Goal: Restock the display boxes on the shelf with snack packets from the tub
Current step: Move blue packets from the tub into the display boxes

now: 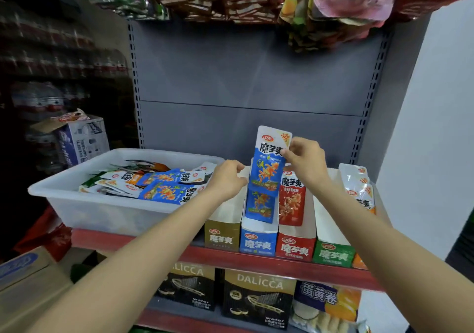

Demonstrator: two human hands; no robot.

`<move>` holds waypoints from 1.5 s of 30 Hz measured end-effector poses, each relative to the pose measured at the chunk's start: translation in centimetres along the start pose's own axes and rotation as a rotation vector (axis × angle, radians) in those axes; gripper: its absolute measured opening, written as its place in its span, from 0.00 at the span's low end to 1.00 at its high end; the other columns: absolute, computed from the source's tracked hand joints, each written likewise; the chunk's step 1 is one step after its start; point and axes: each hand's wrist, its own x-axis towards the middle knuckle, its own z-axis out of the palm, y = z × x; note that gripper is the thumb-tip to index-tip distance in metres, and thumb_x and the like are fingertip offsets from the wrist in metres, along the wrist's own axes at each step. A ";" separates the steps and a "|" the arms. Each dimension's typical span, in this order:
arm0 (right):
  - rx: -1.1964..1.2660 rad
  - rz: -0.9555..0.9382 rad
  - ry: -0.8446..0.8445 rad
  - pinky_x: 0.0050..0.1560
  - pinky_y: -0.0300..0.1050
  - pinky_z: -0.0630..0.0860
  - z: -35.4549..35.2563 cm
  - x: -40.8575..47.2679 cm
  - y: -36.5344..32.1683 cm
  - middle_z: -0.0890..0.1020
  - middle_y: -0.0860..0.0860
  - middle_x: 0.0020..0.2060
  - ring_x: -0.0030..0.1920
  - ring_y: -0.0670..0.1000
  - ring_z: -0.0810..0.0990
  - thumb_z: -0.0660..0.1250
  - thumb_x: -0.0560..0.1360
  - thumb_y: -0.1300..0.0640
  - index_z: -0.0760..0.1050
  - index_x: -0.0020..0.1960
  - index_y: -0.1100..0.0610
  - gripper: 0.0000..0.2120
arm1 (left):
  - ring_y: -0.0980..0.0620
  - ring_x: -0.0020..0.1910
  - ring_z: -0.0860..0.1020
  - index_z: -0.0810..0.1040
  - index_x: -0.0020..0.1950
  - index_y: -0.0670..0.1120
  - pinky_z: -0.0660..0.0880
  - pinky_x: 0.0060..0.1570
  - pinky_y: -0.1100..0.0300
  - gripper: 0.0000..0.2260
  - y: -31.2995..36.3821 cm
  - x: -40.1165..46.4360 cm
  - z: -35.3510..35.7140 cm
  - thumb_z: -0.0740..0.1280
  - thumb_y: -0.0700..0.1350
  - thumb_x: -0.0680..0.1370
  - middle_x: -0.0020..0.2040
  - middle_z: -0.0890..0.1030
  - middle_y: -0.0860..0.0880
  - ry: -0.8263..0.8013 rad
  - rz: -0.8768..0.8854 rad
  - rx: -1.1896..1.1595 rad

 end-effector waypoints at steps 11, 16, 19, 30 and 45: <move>-0.542 -0.277 -0.222 0.47 0.53 0.78 2.1 -1.3 2.6 0.79 0.54 0.56 0.55 0.54 0.78 0.62 0.77 0.63 0.65 0.70 0.50 0.23 | 0.49 0.48 0.79 0.71 0.68 0.43 0.79 0.39 0.58 0.20 -0.4 -0.1 1.5 0.67 0.36 0.76 0.55 0.80 0.42 -0.111 -0.189 -0.208; -0.610 -0.300 -0.212 0.48 0.49 0.76 2.5 -1.1 3.0 0.79 0.54 0.56 0.55 0.54 0.77 0.62 0.78 0.61 0.69 0.66 0.54 0.17 | 0.50 0.49 0.78 0.72 0.66 0.44 0.78 0.33 0.61 0.18 -0.5 -0.1 1.6 0.67 0.37 0.77 0.56 0.79 0.43 -0.104 -0.205 -0.255; -0.611 -0.275 -0.198 0.50 0.49 0.75 2.8 -0.9 3.1 0.78 0.53 0.57 0.57 0.53 0.76 0.62 0.77 0.62 0.69 0.65 0.54 0.17 | 0.49 0.51 0.79 0.72 0.66 0.45 0.78 0.32 0.61 0.18 -0.6 -0.1 1.7 0.67 0.37 0.77 0.57 0.79 0.42 -0.100 -0.206 -0.250; -0.610 -0.321 -0.198 0.61 0.47 0.69 4.1 -1.9 0.4 0.70 0.51 0.66 0.65 0.52 0.68 0.62 0.78 0.59 0.67 0.70 0.54 0.21 | 0.53 0.52 0.76 0.74 0.65 0.47 0.72 0.52 0.60 0.16 -1.8 -1.6 -2.1 0.64 0.41 0.77 0.56 0.80 0.49 0.104 0.101 0.129; -0.702 -0.196 -0.825 0.53 0.49 0.75 15.4 -0.8 -7.2 0.80 0.55 0.55 0.54 0.55 0.77 0.67 0.73 0.41 0.77 0.59 0.58 0.24 | 0.52 0.60 0.75 0.76 0.65 0.46 0.69 0.55 0.62 0.25 -11.3 -0.8 -11.6 0.74 0.52 0.70 0.62 0.78 0.50 -0.215 -0.029 0.397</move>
